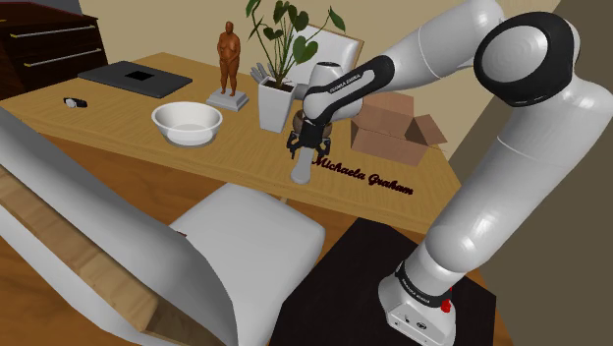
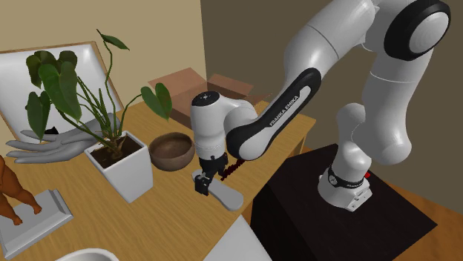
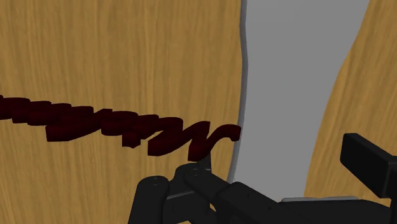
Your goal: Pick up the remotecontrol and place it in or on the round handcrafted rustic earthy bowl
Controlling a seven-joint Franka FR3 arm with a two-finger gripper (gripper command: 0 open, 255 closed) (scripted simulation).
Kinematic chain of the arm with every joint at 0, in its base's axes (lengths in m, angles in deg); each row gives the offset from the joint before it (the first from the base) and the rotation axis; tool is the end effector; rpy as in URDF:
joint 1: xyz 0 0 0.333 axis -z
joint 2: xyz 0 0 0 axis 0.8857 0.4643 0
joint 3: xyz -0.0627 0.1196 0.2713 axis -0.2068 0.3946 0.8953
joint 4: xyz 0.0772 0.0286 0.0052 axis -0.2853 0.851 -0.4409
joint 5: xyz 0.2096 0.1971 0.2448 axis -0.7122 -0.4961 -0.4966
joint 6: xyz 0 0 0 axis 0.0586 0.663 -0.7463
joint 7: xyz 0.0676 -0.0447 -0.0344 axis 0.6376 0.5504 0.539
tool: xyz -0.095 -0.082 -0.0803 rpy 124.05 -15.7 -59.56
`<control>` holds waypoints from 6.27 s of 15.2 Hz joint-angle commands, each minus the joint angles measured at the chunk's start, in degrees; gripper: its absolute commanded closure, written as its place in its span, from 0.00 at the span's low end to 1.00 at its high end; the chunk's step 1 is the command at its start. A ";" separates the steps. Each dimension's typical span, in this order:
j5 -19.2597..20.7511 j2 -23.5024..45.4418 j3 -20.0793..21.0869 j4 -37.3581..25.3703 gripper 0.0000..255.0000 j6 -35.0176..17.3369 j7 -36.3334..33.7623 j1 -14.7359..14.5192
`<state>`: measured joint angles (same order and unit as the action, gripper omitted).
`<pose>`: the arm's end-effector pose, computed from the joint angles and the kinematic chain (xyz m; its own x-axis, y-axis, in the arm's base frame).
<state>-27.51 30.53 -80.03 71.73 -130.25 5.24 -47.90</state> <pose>0.4934 -0.1116 0.2708 0.6037 -0.7972 0.0060 -0.7972 -0.6036 0.0120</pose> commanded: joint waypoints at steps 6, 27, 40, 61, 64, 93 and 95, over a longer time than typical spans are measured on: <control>-0.01 0.25 -0.02 0.15 0.00 -0.29 0.04 0.03; -0.37 -5.06 0.01 -2.93 1.00 8.09 0.37 0.03; -0.62 -9.48 -0.01 -8.49 1.00 18.06 0.64 0.02; -1.28 10.39 -4.96 -41.36 1.00 30.95 11.29 5.52; -1.90 17.09 -5.66 -51.28 1.00 34.16 13.57 7.13; -2.29 21.69 -5.79 -46.63 0.00 24.93 14.55 7.87; -2.26 21.30 -5.81 -47.99 0.00 26.66 14.53 7.87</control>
<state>-29.79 52.24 -85.83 24.26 -104.51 19.77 -40.02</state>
